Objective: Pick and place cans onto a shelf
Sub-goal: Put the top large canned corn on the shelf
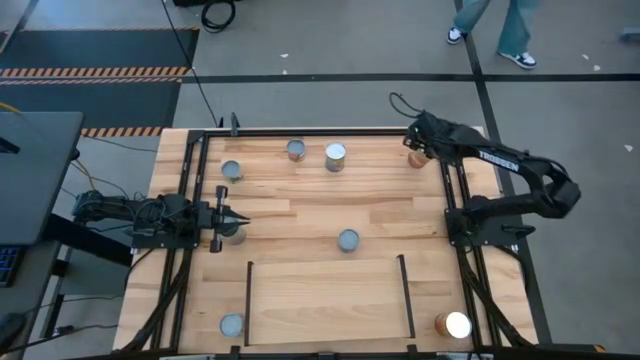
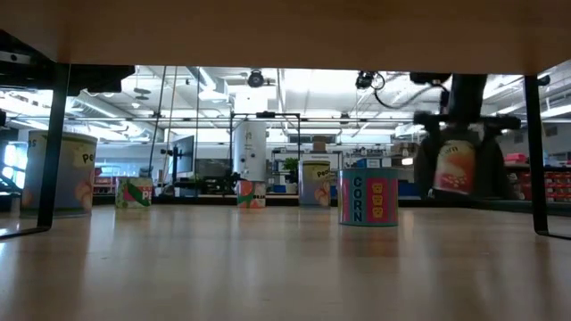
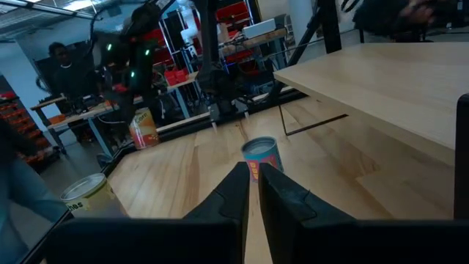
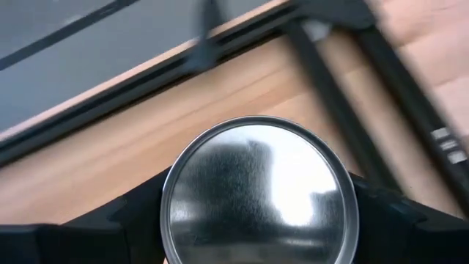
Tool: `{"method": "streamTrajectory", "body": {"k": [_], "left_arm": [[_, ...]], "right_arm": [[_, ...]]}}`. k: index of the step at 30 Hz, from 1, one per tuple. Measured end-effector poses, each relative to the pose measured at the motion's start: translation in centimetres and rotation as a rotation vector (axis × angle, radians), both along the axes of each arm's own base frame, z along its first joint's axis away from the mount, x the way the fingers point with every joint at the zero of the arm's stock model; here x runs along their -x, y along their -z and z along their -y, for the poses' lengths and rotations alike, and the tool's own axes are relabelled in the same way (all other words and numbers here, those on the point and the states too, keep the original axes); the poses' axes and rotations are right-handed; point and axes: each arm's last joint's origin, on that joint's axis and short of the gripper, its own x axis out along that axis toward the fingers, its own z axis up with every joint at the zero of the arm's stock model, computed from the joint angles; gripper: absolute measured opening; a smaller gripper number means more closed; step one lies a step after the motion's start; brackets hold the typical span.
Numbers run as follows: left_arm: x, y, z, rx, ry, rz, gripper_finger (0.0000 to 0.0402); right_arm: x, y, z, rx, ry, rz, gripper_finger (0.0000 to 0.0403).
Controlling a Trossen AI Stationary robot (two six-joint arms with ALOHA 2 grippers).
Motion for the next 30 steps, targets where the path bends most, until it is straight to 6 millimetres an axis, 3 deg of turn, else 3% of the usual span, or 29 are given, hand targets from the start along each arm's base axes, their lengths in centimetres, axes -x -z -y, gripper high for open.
{"method": "streamTrajectory", "body": {"k": [13,18,24,30], "left_arm": [[0.0,0.0,0.0,0.0,0.0,0.0,0.0039],[0.0,0.0,0.0,0.0,0.0,0.0,0.0039],[0.0,0.0,0.0,0.0,0.0,0.0,0.0039],[0.0,0.0,0.0,0.0,0.0,0.0,0.0039]], "right_arm": [[-7.9,-9.6,-9.2,0.084,-0.593,0.159,0.0318],[-10.5,-11.4,-14.3,0.045,-0.794,0.157,0.0318],[-13.1,-12.7,-22.3,0.034,-1.013,0.192,0.0318],[-14.5,-14.1,-28.7,0.007,-1.103,0.124,0.0318]]}}
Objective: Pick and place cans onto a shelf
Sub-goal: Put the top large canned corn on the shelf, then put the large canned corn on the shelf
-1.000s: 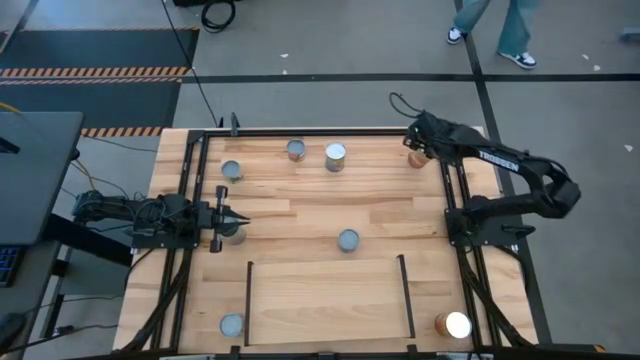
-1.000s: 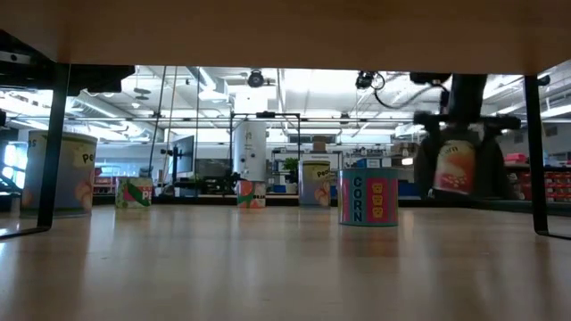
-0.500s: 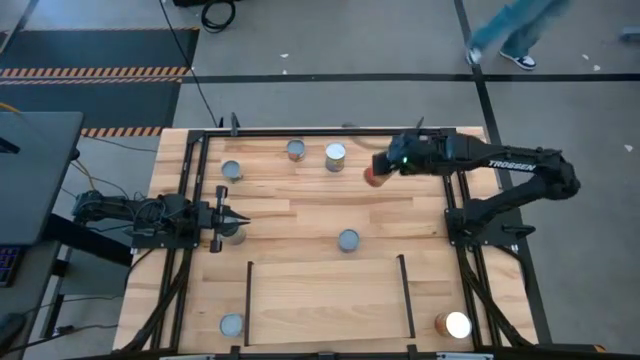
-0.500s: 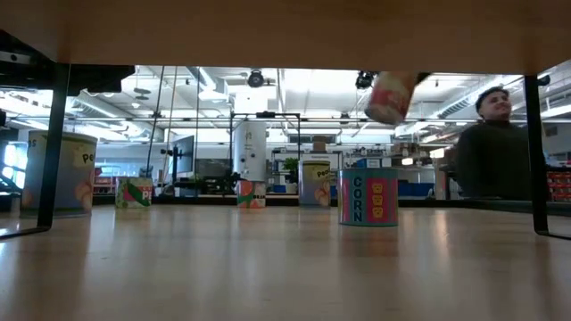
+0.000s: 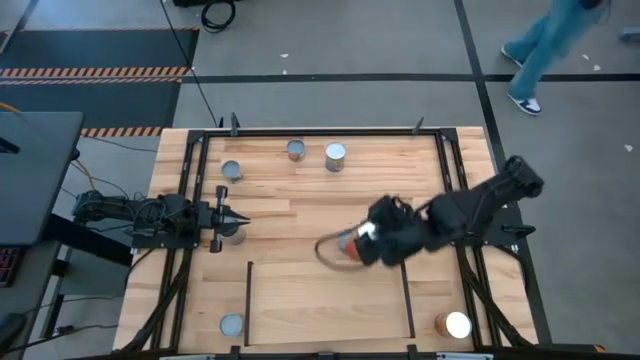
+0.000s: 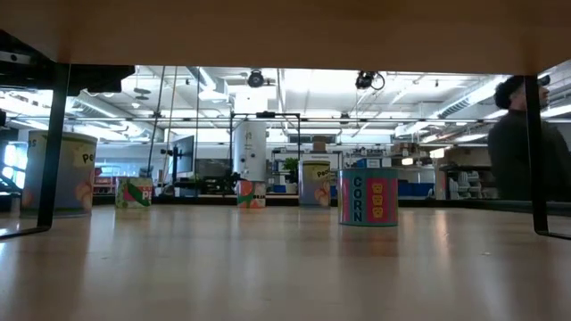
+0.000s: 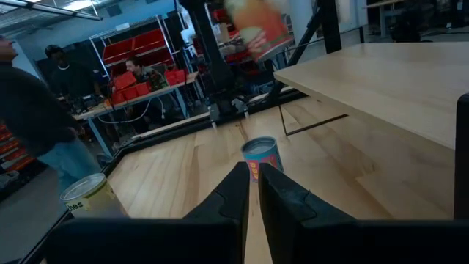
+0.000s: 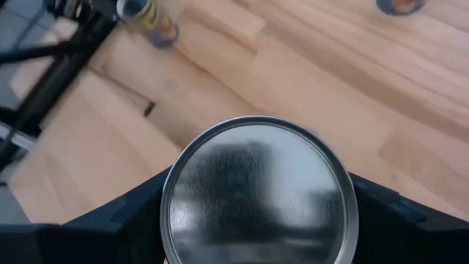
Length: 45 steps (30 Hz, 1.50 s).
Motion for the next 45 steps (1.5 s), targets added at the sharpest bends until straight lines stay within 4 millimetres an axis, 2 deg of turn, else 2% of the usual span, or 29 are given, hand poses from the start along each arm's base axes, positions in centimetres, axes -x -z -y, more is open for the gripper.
{"method": "streamTrajectory", "body": {"k": [4,10,15,17,20,26,36,40,45], "left_arm": [[0.0,0.0,0.0,0.0,0.0,0.0,0.0039],[0.0,0.0,0.0,0.0,0.0,0.0,0.0039],[0.0,0.0,0.0,0.0,0.0,0.001,0.0039],[0.0,0.0,0.0,0.0,0.0,0.0,0.0039],[0.0,0.0,0.0,0.0,0.0,0.0,0.0039],[0.0,0.0,0.0,0.0,0.0,0.0,0.0039],[0.0,0.0,0.0,0.0,0.0,0.0,0.0039],[0.0,0.0,0.0,0.0,0.0,0.0,0.0039],[0.0,0.0,0.0,0.0,-0.001,0.0,0.0039]], "right_arm": [[-0.5,-0.1,-3.0,0.021,0.031,-0.083,0.0318],[-1.0,1.6,-6.5,0.049,0.081,-0.179,0.0318],[-1.2,3.5,-8.3,0.067,0.083,-0.219,0.0319],[-0.9,3.6,-8.7,0.073,0.077,-0.219,0.0319],[-0.8,3.7,-8.7,0.087,0.073,-0.21,0.0319],[-0.5,3.0,-8.3,0.133,-0.056,-0.248,0.0325],[-0.2,2.6,-8.2,0.134,-0.167,-0.298,0.0384],[0.7,1.2,-7.5,0.095,-0.179,-0.275,0.039],[2.7,-1.6,-6.0,0.106,-0.24,-0.197,0.0387]]}}
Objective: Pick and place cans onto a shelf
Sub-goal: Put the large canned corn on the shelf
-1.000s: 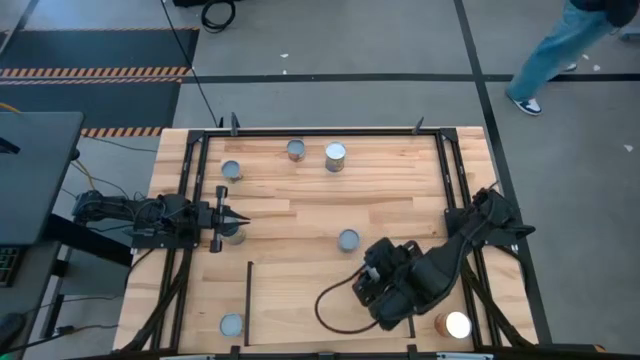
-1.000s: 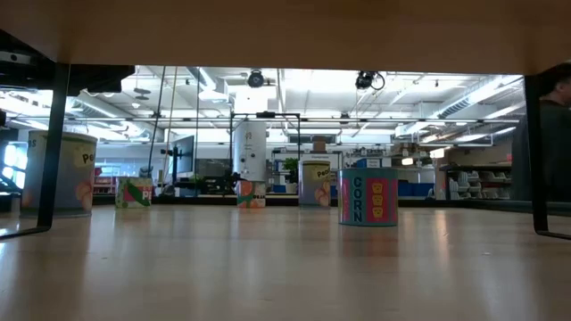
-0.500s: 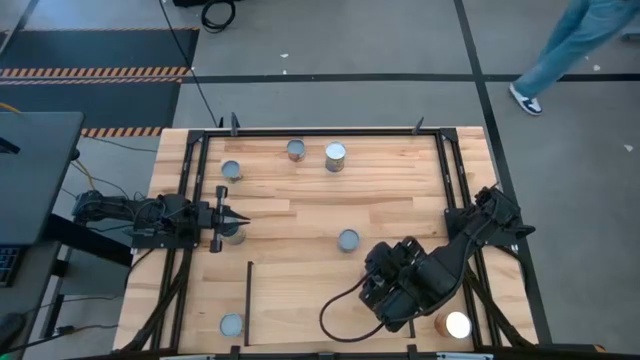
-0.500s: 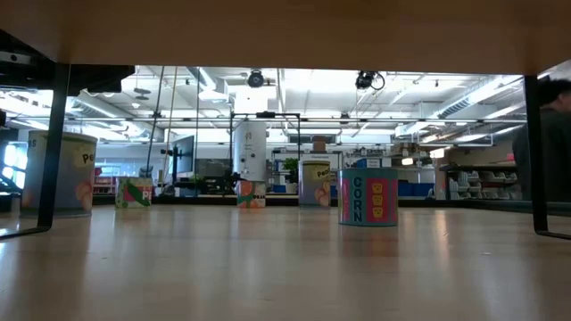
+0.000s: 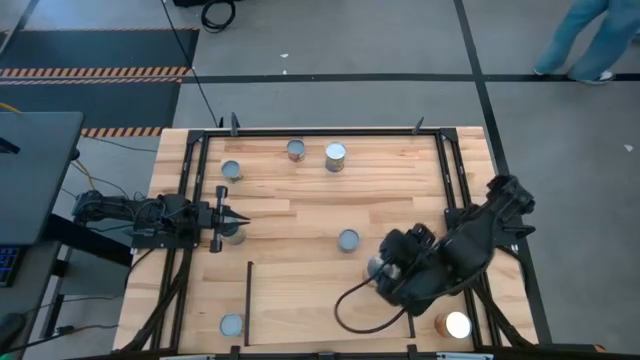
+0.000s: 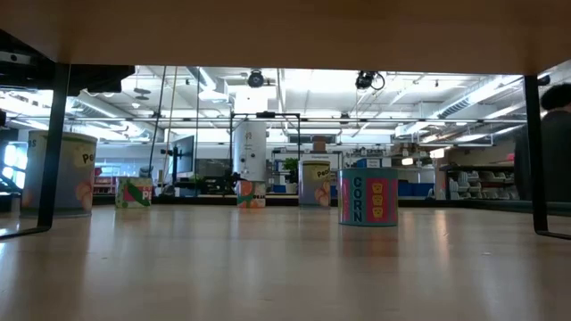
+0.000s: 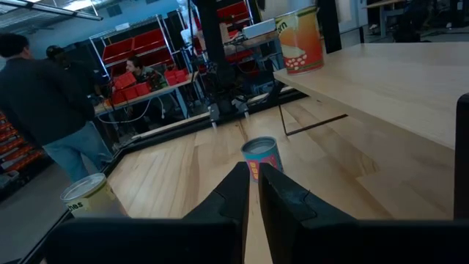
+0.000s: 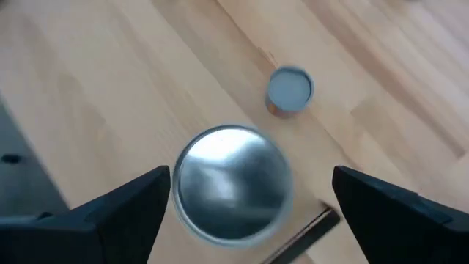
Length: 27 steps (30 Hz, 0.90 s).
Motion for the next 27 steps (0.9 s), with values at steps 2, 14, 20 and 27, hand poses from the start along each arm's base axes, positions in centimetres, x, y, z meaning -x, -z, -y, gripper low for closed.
{"method": "streamTrajectory", "body": {"k": [2,14,20,27], "left_arm": [[0.0,0.0,0.0,0.0,0.0,0.0,0.0039],[0.0,0.0,0.0,0.0,0.0,0.0,0.0039],[0.0,0.0,0.0,0.0,0.0,0.0,0.0039],[0.0,0.0,0.0,0.0,0.0,0.0,0.0039]], "right_arm": [[1.0,-1.1,0.6,0.009,-0.067,0.018,0.0387],[8.9,-1.7,-5.7,-0.008,-0.536,-0.027,0.0384],[11.9,3.4,-8.8,-0.073,-0.462,-0.27,0.0391],[14.6,9.0,-11.3,-0.136,-0.477,-0.333,0.0392]]}}
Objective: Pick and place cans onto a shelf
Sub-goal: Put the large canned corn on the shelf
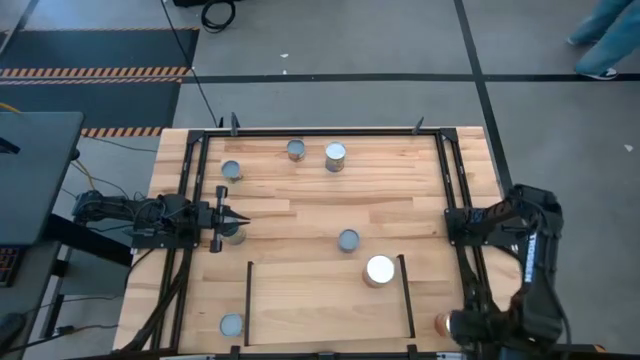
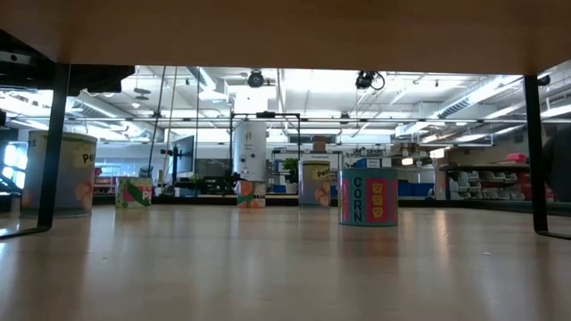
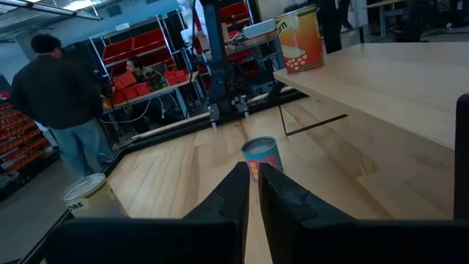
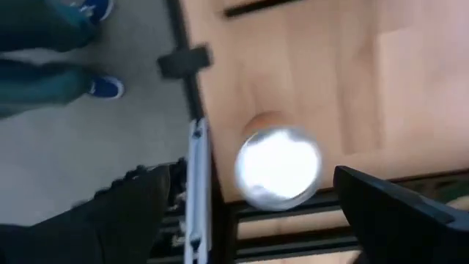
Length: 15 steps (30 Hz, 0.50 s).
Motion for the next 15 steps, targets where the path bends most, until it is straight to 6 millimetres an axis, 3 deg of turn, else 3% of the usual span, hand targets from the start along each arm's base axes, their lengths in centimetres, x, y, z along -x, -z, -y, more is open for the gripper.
{"method": "streamTrajectory", "body": {"k": [4,7,15], "left_arm": [[0.0,0.0,0.0,0.0,0.0,0.0,0.0039],[0.0,0.0,0.0,0.0,0.0,0.0,0.0039],[0.0,0.0,0.0,0.0,0.0,0.0,0.0039]], "right_arm": [[2.0,1.8,-0.3,0.058,-0.088,0.046,0.0392],[2.6,3.4,0.1,0.105,-0.148,-0.026,0.0392],[1.5,6.1,0.7,0.092,-0.176,-0.091,0.0392]]}}
